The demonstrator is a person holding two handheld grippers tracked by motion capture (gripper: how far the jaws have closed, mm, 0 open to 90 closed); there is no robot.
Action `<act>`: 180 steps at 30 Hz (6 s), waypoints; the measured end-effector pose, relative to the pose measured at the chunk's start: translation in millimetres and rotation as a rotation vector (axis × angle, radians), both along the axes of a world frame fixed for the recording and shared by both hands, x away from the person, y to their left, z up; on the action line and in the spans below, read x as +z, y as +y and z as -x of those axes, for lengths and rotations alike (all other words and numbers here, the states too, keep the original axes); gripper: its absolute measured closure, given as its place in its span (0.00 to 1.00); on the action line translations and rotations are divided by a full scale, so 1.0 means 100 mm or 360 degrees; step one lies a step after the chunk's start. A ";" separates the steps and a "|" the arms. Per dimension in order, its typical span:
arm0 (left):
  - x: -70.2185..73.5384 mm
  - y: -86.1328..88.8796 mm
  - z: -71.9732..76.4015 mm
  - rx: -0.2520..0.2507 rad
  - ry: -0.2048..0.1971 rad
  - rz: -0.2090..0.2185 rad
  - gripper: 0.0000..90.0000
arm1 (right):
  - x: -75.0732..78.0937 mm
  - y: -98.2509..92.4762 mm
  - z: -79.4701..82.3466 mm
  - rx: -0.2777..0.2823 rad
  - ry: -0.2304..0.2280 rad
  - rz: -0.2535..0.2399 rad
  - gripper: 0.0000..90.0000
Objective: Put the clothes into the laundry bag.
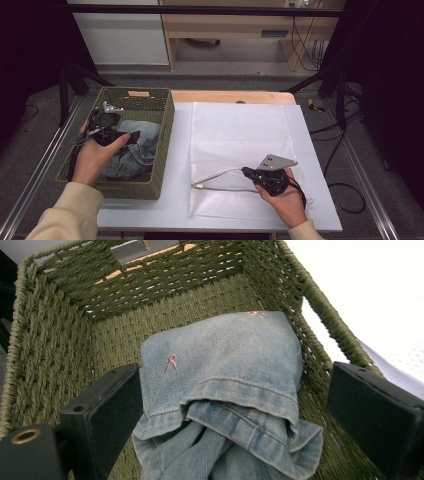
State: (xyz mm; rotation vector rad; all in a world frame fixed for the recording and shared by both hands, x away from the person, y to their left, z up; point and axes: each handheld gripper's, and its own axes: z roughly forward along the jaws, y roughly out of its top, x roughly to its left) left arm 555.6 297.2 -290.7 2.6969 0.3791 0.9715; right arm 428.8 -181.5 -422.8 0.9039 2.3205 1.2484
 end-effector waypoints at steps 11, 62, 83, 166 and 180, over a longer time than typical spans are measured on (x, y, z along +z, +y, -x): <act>-0.09 0.02 -0.06 -0.0042 0.0022 0.0015 0.08 | 0.03 -0.01 0.00 0.0003 -0.0005 0.0006 0.99; -0.59 0.00 -0.36 -0.0212 0.0148 -0.0112 0.06 | 0.02 -0.04 0.00 0.0030 0.0021 0.0001 0.99; -0.82 -0.05 -0.56 -0.0294 0.0178 -0.0159 0.05 | 0.01 -0.05 -0.01 0.0037 0.0031 -0.0004 0.99; 0.10 0.26 0.67 0.0468 -0.0144 0.0784 0.71 | 0.36 0.12 -0.26 0.0233 0.0243 0.0211 0.99; 0.50 -0.28 1.07 0.0225 -0.0266 0.0804 0.71 | 0.37 0.12 -0.35 0.0272 0.0311 0.0212 0.99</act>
